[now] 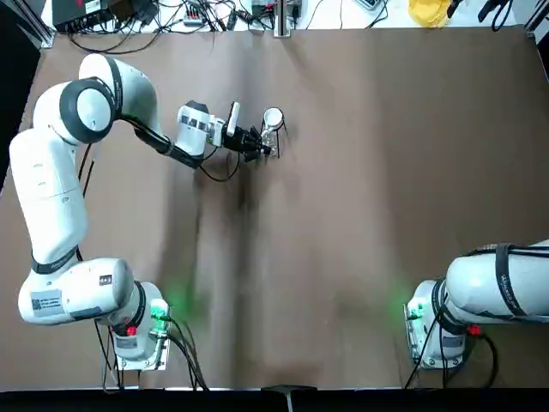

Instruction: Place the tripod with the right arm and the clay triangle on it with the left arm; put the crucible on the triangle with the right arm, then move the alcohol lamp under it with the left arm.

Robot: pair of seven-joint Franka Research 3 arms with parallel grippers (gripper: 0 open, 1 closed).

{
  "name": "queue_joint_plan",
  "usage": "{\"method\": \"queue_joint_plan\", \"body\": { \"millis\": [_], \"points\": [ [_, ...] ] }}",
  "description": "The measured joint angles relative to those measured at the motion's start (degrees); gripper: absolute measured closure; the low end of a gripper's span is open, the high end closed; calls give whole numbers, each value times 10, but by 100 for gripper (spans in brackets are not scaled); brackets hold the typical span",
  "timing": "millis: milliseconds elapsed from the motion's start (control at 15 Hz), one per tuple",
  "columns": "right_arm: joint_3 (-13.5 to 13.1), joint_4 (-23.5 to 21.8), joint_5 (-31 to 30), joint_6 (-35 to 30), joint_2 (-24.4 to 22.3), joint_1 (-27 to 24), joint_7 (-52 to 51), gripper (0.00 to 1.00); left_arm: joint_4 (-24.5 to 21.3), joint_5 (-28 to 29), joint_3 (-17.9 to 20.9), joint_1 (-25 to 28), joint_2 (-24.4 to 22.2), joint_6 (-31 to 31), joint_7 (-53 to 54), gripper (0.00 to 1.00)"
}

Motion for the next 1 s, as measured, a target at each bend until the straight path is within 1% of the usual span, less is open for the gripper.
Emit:
{"method": "queue_joint_plan", "body": {
  "millis": [1000],
  "points": [
    [0,0,0,0,0,0,0,0,-11,0,14,13,1,-10,29,95]
  ]
}}
